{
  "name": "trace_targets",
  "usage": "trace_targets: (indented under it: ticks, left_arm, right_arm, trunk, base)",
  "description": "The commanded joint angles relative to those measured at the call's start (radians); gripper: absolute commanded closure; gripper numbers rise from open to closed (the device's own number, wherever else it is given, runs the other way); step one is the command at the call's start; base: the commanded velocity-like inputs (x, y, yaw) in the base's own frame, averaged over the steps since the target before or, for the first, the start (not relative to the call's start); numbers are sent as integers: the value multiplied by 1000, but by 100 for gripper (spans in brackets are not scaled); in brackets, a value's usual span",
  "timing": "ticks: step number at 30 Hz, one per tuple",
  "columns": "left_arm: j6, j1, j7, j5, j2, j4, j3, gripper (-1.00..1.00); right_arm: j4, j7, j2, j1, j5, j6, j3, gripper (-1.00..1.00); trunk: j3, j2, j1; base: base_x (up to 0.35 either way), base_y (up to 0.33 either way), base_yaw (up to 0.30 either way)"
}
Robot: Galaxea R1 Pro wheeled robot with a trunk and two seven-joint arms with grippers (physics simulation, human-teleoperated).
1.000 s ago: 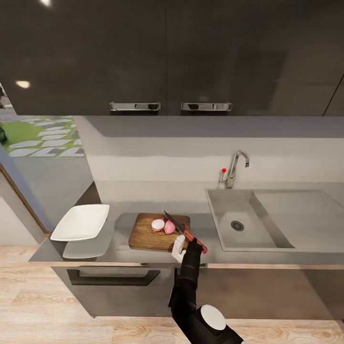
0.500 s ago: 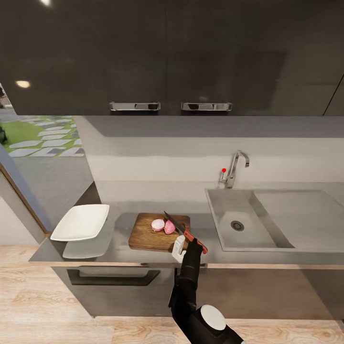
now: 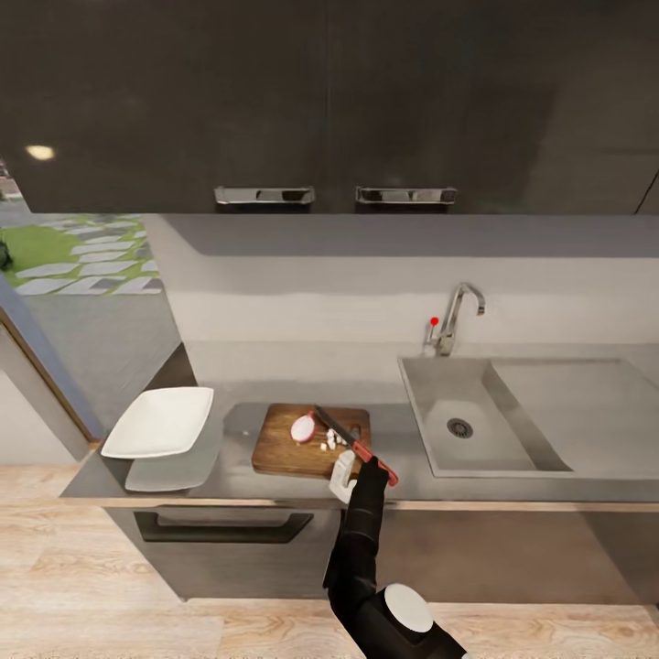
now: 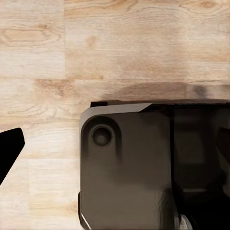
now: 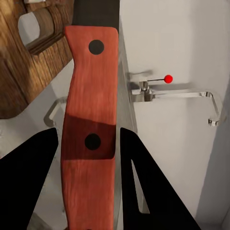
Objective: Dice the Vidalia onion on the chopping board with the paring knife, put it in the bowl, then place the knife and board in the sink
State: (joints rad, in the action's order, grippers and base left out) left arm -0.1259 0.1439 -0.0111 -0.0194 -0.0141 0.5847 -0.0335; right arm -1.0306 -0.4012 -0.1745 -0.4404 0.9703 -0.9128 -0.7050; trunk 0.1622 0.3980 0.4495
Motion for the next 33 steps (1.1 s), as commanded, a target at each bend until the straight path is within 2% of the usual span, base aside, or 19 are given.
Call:
trace_targets:
  ticks: [1,16,25,33]
  left_arm:
    - [-1,0,-1,-2,0,1,-2,-100]
    - [-1,0,-1,-2,0,1,-2,-100]
    - [-1,0,-1,-2,0,1,-2,-100]
    - [-1,0,-1,-2,0,1,-2,-100]
  right_arm:
    - [1,-6,0,-1,-2,-6,-3,100]
    - [-19,-9,0,-1,-14,-6,0,100]
    - [-119,-13,0,-1,-14,-9,2,100]
    - [-124,-11,0,-1,-15,-9,1,100]
  trunk:
    - [3,2,1]
    - [15,2,1]
    - [15,2,1]
    - [15,2,1]
  base:
    - [0,14,0]
    - [0,1,0]
    - [0,8,0]
    - [0,202,0]
